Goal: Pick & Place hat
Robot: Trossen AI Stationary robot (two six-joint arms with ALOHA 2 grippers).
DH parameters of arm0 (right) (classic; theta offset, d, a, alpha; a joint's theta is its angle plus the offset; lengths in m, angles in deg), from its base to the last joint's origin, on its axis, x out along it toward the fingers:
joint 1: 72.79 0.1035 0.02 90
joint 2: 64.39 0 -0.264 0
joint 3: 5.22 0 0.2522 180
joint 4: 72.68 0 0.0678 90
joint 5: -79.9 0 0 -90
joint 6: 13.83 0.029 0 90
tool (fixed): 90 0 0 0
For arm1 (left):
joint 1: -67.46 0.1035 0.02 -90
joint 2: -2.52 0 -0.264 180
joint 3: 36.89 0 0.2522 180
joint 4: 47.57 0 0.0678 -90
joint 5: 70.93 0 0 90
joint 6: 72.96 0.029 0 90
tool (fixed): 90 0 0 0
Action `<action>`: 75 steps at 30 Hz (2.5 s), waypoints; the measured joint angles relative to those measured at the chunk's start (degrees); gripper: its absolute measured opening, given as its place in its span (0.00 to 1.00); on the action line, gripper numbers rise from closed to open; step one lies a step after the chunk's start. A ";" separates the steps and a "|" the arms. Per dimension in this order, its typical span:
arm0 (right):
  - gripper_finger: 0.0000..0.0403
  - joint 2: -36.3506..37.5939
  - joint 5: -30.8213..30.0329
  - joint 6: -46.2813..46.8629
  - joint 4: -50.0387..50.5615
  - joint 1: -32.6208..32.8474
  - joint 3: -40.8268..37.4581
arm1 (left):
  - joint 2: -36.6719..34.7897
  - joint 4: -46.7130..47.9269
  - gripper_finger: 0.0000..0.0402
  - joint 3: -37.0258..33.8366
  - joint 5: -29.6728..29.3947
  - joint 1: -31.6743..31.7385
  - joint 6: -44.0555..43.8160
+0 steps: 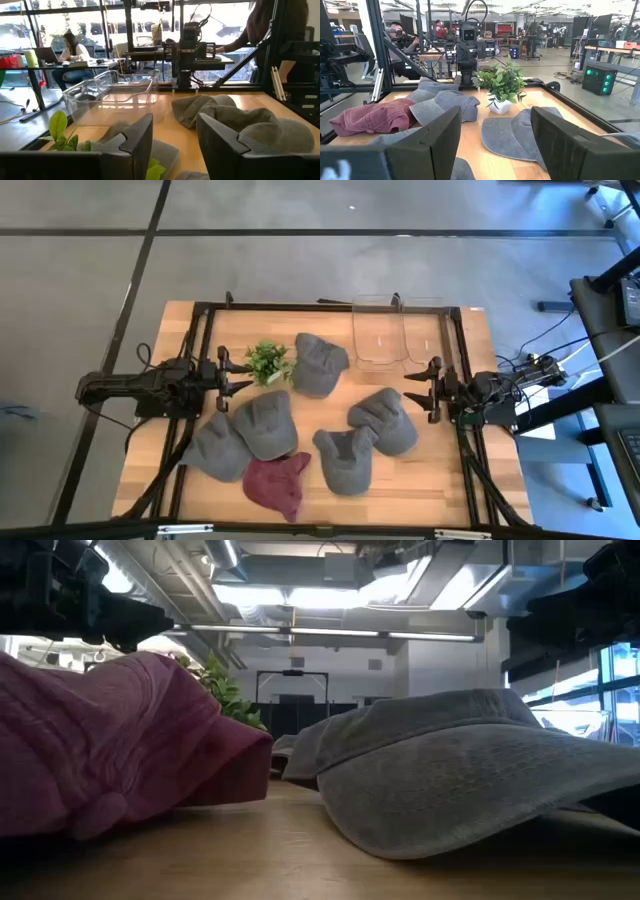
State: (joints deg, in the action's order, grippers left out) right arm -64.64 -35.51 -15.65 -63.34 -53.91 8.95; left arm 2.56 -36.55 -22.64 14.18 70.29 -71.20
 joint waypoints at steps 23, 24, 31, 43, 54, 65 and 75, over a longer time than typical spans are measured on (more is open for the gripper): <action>0.59 0.02 0.02 -0.01 -0.02 0.00 0.00 | 0.00 -0.02 0.37 -0.01 -0.01 0.00 0.00; 0.59 0.02 0.02 0.04 -0.01 0.00 0.00 | 0.00 -0.01 0.37 -0.01 -0.01 0.00 0.01; 0.59 0.00 0.00 0.01 0.00 0.00 0.00 | 0.00 -0.01 0.37 -0.02 -0.01 0.01 0.00; 0.59 0.02 0.02 -0.07 0.00 0.00 0.00 | 0.00 -0.01 0.37 0.00 -0.01 0.02 0.00; 0.59 0.01 0.03 3.33 -0.52 -0.01 0.00 | 0.00 0.00 0.37 -0.02 0.00 0.02 0.00; 0.59 0.01 -1.95 14.90 -0.52 0.00 0.00 | 0.00 -0.02 0.37 -0.02 0.00 0.00 0.00; 0.59 0.00 -16.94 18.07 -6.09 -0.02 0.00 | 0.00 -0.02 0.37 -0.02 -0.02 0.02 0.00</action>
State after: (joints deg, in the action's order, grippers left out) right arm -64.64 -52.44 2.42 -69.43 -53.93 8.95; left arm 2.56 -36.57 -22.66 14.16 70.31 -71.20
